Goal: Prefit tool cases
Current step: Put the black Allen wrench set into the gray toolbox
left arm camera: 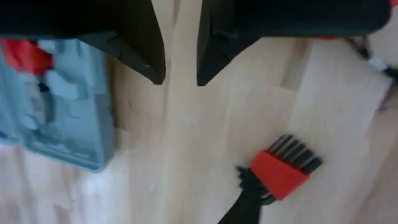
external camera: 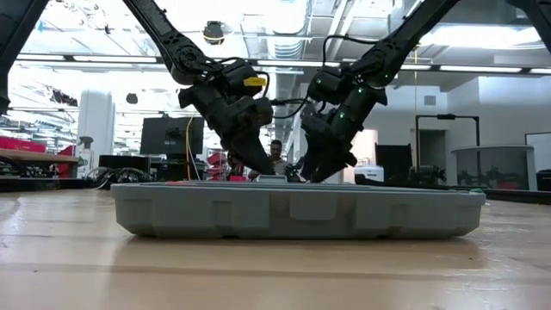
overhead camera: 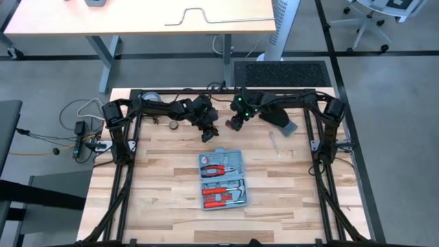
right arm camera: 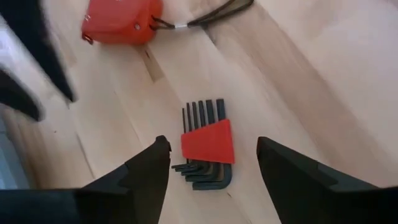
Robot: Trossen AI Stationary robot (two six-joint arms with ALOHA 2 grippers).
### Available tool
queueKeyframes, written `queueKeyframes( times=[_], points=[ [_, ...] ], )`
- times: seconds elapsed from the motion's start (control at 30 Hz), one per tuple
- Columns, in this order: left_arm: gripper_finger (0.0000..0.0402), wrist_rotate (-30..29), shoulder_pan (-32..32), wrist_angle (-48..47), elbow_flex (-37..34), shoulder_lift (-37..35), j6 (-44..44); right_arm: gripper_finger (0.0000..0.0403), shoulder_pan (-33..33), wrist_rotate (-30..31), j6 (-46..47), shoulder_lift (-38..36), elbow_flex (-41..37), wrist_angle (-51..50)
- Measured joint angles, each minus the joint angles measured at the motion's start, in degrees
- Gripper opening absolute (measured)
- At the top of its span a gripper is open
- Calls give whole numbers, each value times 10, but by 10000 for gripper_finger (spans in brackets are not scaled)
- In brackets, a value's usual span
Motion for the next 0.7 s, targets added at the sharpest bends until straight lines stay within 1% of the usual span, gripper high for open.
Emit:
queueKeyframes(
  times=[0.13,0.23,0.33,0.53,0.7],
  points=[
    [82,31,1,-1,0,-5,2,249,12,2,17,27,6,-25],
    [82,70,3,0,0,-15,3,249,30,13,17,48,30,-40],
    [82,69,3,-2,0,-20,5,249,49,52,16,73,62,-61],
    [82,66,3,-35,0,-20,21,245,60,70,32,100,99,-94],
    [82,65,3,-66,0,-20,34,216,67,70,47,98,100,-123]
  ],
)
